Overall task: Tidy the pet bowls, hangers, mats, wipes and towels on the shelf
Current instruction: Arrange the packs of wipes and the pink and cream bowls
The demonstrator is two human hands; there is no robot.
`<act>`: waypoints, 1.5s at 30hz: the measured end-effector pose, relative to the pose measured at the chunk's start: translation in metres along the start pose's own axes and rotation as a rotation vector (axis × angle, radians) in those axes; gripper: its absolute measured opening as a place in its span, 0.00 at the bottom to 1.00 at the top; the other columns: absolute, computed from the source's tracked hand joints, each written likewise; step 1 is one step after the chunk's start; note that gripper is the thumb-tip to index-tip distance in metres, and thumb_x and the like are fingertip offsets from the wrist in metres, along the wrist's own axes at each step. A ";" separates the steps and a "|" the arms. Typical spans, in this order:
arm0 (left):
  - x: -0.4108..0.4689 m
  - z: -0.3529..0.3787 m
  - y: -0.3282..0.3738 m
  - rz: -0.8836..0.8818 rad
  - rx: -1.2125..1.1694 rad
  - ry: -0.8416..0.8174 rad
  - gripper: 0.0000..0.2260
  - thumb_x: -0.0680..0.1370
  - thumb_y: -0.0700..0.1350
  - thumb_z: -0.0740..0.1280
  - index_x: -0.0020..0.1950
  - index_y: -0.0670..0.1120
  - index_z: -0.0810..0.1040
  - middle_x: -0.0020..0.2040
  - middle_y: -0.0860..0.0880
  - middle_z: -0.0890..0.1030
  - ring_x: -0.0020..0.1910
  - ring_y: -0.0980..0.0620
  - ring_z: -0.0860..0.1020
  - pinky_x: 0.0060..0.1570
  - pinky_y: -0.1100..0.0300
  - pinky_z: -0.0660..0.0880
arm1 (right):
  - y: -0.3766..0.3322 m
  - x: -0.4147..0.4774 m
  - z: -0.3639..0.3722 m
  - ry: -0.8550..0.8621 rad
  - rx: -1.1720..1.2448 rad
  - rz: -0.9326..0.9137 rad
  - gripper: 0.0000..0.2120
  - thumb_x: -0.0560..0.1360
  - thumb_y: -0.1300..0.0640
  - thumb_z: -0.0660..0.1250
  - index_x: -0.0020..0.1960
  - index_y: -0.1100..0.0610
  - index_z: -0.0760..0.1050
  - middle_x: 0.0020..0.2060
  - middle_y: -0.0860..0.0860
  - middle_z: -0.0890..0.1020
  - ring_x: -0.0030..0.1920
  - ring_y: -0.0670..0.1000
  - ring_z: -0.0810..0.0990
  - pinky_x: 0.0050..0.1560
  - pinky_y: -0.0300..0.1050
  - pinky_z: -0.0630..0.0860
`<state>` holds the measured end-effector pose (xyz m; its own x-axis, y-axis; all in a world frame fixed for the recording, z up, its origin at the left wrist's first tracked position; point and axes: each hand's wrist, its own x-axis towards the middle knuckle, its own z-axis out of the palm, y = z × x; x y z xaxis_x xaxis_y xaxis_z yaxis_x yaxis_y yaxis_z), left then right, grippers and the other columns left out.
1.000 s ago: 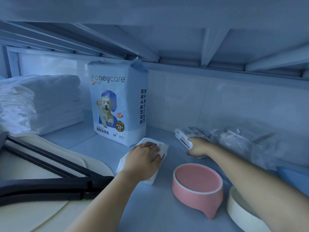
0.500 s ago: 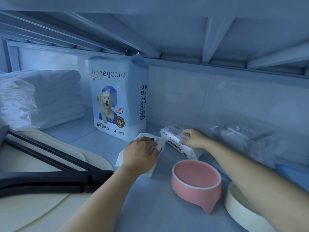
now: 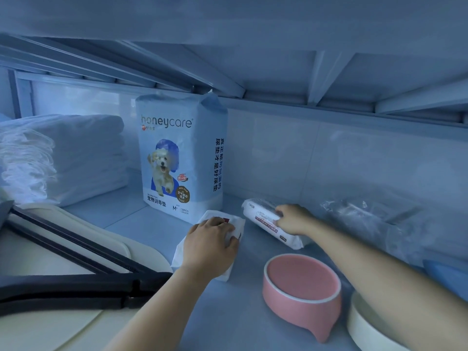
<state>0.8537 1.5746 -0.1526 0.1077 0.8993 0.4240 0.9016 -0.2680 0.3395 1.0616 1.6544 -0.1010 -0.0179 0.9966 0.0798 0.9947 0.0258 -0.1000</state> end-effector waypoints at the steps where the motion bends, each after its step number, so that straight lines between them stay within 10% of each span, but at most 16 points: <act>1: 0.000 0.000 0.000 0.005 0.008 -0.003 0.18 0.76 0.55 0.54 0.63 0.56 0.75 0.68 0.59 0.70 0.65 0.54 0.70 0.61 0.62 0.61 | -0.002 0.000 -0.004 -0.006 0.037 0.001 0.11 0.75 0.55 0.62 0.56 0.56 0.74 0.54 0.53 0.80 0.53 0.56 0.77 0.48 0.45 0.72; 6: 0.001 -0.001 -0.001 0.014 0.017 -0.007 0.16 0.77 0.54 0.57 0.64 0.56 0.74 0.69 0.59 0.69 0.66 0.54 0.68 0.63 0.61 0.60 | -0.008 -0.004 -0.026 -0.079 0.482 0.056 0.07 0.75 0.64 0.61 0.38 0.63 0.71 0.34 0.56 0.72 0.32 0.52 0.68 0.30 0.40 0.63; 9: 0.000 0.001 -0.002 0.001 0.015 -0.011 0.23 0.73 0.58 0.51 0.64 0.57 0.73 0.69 0.59 0.69 0.66 0.55 0.68 0.63 0.61 0.60 | -0.006 -0.007 -0.025 -0.093 0.782 0.139 0.07 0.73 0.70 0.59 0.41 0.69 0.74 0.33 0.57 0.74 0.30 0.53 0.73 0.30 0.42 0.75; 14: 0.000 0.001 -0.001 -0.015 0.007 -0.003 0.27 0.69 0.58 0.48 0.65 0.57 0.73 0.69 0.60 0.68 0.66 0.56 0.68 0.64 0.62 0.59 | -0.008 -0.007 -0.031 0.175 0.416 -0.119 0.18 0.76 0.57 0.65 0.65 0.53 0.73 0.63 0.52 0.77 0.61 0.51 0.76 0.58 0.39 0.71; 19: 0.001 0.002 -0.001 -0.017 0.017 -0.010 0.28 0.69 0.58 0.48 0.65 0.58 0.72 0.69 0.60 0.68 0.67 0.56 0.67 0.64 0.62 0.59 | -0.016 -0.031 -0.034 -0.075 0.109 -0.470 0.18 0.80 0.45 0.56 0.68 0.43 0.69 0.73 0.41 0.63 0.72 0.43 0.61 0.70 0.39 0.58; 29: -0.002 0.000 -0.001 -0.011 0.026 -0.023 0.21 0.76 0.58 0.52 0.67 0.57 0.71 0.70 0.60 0.67 0.67 0.55 0.67 0.65 0.62 0.58 | 0.004 -0.042 -0.035 -0.047 0.132 -0.429 0.20 0.80 0.44 0.56 0.69 0.46 0.69 0.71 0.38 0.65 0.71 0.41 0.64 0.71 0.42 0.61; 34: -0.001 0.000 -0.002 0.009 0.036 -0.018 0.18 0.78 0.56 0.56 0.67 0.57 0.71 0.70 0.59 0.67 0.68 0.55 0.66 0.65 0.61 0.58 | 0.015 -0.043 -0.036 0.010 0.057 -0.354 0.21 0.79 0.46 0.57 0.61 0.62 0.71 0.61 0.53 0.76 0.60 0.54 0.74 0.64 0.52 0.69; 40: 0.000 0.001 -0.001 -0.005 0.044 -0.022 0.28 0.69 0.59 0.47 0.65 0.57 0.72 0.69 0.59 0.68 0.66 0.55 0.68 0.63 0.60 0.60 | 0.026 -0.043 -0.023 -0.027 -0.028 -0.318 0.40 0.71 0.38 0.66 0.75 0.56 0.58 0.74 0.47 0.60 0.73 0.49 0.60 0.72 0.47 0.60; 45: 0.000 0.001 0.000 -0.002 0.044 -0.012 0.28 0.69 0.58 0.47 0.65 0.56 0.73 0.68 0.59 0.69 0.66 0.54 0.69 0.62 0.60 0.61 | 0.023 -0.037 -0.012 -0.020 -0.009 -0.202 0.26 0.71 0.40 0.68 0.61 0.56 0.73 0.60 0.53 0.76 0.57 0.54 0.75 0.59 0.49 0.72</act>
<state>0.8538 1.5752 -0.1538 0.1110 0.9040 0.4129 0.9195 -0.2511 0.3025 1.0867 1.6175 -0.0942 -0.2187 0.9727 0.0779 0.9715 0.2245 -0.0754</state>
